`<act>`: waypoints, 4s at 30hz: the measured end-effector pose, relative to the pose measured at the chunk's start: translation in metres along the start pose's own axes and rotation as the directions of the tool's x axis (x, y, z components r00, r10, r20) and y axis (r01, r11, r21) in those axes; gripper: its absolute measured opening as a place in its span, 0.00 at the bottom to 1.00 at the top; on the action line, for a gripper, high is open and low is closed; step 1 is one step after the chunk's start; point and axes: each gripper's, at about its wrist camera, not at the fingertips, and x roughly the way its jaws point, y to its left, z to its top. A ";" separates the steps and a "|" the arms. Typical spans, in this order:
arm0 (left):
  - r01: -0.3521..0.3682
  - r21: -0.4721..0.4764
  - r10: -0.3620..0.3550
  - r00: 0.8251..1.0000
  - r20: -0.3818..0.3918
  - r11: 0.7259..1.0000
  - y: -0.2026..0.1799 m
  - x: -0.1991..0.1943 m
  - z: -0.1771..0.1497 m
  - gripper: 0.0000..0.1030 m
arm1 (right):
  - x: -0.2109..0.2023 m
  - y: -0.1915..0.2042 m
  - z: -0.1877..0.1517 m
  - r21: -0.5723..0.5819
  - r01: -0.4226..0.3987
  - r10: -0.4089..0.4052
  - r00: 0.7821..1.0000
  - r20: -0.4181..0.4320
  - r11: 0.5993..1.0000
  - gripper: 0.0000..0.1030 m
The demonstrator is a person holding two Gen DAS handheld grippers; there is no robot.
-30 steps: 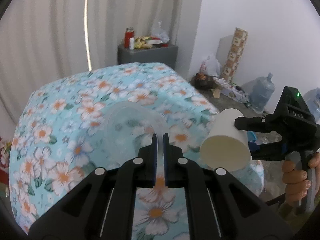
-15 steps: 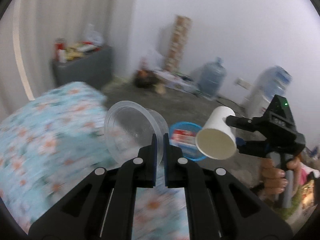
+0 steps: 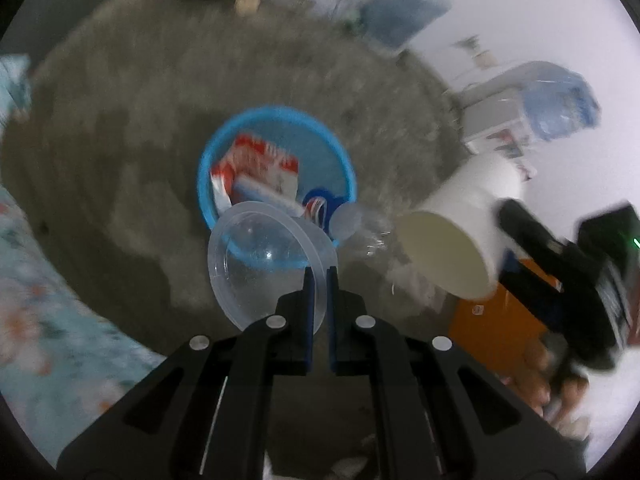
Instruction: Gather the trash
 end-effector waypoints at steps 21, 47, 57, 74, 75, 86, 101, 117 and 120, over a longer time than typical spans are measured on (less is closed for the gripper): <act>-0.107 -0.054 0.104 0.993 -0.053 0.993 0.027 0.064 0.056 0.56 | 0.123 -0.056 0.069 -0.024 0.245 -0.246 0.958 -0.144 0.969 0.73; -0.268 0.035 0.159 0.664 0.730 0.963 0.025 -0.307 -0.238 0.91 | -0.086 0.163 -0.139 -0.429 0.216 -0.079 0.946 0.316 0.877 0.94; -0.334 -0.307 0.450 0.559 0.696 0.891 0.058 -0.309 -0.356 0.91 | -0.136 0.239 -0.267 -0.642 0.335 -0.046 0.905 0.423 0.689 0.94; -0.445 -0.529 0.679 0.602 0.421 0.723 0.087 -0.253 -0.425 0.91 | -0.119 0.208 -0.352 -0.793 0.434 -0.284 0.897 0.338 0.427 0.94; -0.442 -0.540 0.684 0.601 0.414 0.716 0.089 -0.252 -0.427 0.91 | -0.118 0.206 -0.352 -0.793 0.434 -0.288 0.897 0.336 0.428 0.94; -0.464 -0.553 0.711 0.574 0.406 0.692 0.084 -0.254 -0.426 0.91 | -0.114 0.193 -0.338 -0.761 0.453 -0.331 0.886 0.326 0.464 0.94; -0.489 -0.512 0.702 0.583 0.410 0.706 0.072 -0.247 -0.416 0.91 | -0.116 0.187 -0.330 -0.748 0.461 -0.338 0.882 0.327 0.478 0.94; -0.485 -0.500 0.690 0.593 0.414 0.717 0.069 -0.247 -0.416 0.91 | -0.117 0.187 -0.329 -0.741 0.473 -0.341 0.877 0.339 0.477 0.94; -0.485 -0.501 0.691 0.590 0.416 0.716 0.069 -0.248 -0.416 0.91 | -0.118 0.187 -0.328 -0.740 0.474 -0.342 0.876 0.340 0.478 0.94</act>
